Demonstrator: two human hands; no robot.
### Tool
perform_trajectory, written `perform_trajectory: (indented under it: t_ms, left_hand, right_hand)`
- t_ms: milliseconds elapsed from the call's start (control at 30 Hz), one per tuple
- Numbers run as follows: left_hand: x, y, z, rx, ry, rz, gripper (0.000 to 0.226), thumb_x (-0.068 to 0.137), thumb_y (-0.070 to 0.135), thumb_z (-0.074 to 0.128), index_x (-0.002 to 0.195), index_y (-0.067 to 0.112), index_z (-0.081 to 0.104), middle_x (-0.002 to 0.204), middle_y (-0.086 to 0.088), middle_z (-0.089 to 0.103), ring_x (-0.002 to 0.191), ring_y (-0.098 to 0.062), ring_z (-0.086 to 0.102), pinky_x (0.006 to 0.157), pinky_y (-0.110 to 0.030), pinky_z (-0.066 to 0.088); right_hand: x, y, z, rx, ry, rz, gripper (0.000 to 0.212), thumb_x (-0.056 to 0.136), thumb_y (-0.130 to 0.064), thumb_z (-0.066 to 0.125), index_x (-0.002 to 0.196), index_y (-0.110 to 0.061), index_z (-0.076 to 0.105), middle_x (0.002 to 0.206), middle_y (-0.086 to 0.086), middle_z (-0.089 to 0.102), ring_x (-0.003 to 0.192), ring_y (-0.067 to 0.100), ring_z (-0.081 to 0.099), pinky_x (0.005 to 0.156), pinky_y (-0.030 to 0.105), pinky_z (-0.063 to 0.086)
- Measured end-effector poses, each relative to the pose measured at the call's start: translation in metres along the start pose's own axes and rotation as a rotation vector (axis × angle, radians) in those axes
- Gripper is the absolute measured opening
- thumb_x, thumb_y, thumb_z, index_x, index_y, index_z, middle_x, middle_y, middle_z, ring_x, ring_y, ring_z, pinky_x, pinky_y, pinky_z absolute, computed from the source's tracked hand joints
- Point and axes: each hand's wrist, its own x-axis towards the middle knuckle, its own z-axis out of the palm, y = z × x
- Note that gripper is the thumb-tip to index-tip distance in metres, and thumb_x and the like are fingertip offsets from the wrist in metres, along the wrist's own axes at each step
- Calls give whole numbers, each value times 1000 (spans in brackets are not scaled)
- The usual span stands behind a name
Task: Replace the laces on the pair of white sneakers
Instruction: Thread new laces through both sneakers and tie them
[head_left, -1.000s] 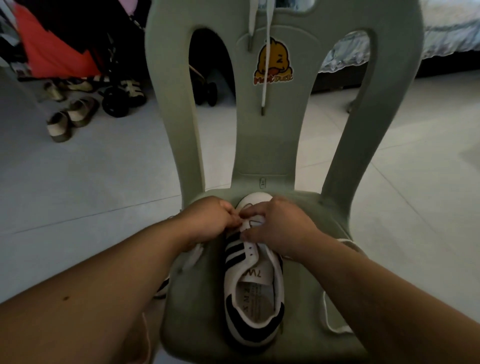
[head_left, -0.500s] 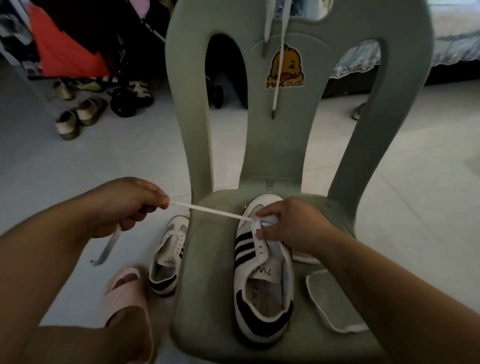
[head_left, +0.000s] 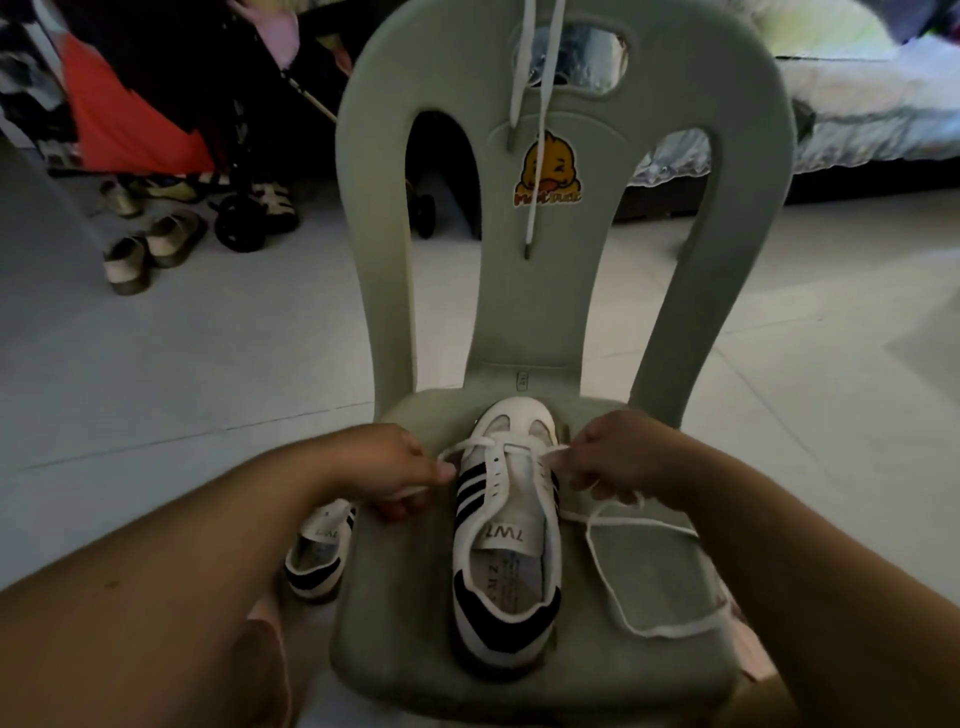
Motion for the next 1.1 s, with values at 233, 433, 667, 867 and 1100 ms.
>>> perform_trajectory:
  t_ms: [233, 433, 667, 867, 1100]
  left_hand:
    - [40, 35, 34, 148, 345, 204, 65, 80, 61, 60, 132, 26, 46, 133, -3, 46, 110, -19, 54, 94, -35, 46]
    - [37, 49, 23, 516, 252, 257, 38, 92, 52, 49, 69, 22, 48, 74, 0, 47, 70, -15, 46, 56, -29, 31]
    - [32, 39, 8, 169, 203, 210, 33, 94, 41, 53, 70, 19, 58, 69, 1, 53, 65, -12, 48, 59, -27, 35]
    - [14, 31, -6, -61, 67, 209, 26, 95, 26, 53, 80, 8, 63, 69, -3, 51, 62, -13, 45, 58, -26, 35]
    - [4, 22, -10, -860, -115, 87, 15, 96, 8, 43, 86, 4, 53, 93, -17, 71, 87, -22, 69, 80, -30, 47]
  right_hand:
    - [13, -1, 10, 285, 21, 95, 47, 88, -50, 59, 86, -4, 66, 66, 5, 61, 54, 16, 50, 55, 28, 42]
    - [13, -4, 13, 230, 38, 2, 26, 86, -29, 69, 73, -8, 63, 66, 6, 61, 49, 14, 48, 47, 24, 41]
    - [9, -3, 14, 125, 53, -103, 21, 88, -34, 65, 81, -14, 67, 74, -1, 66, 60, 11, 53, 55, 24, 46]
    - [11, 1, 12, 132, 41, -102, 17, 87, -31, 67, 78, -17, 67, 73, -3, 68, 54, 8, 48, 48, 21, 40]
    - [7, 0, 4, 117, 33, -101, 24, 86, -32, 68, 81, -9, 70, 71, 2, 67, 52, 11, 46, 48, 22, 39]
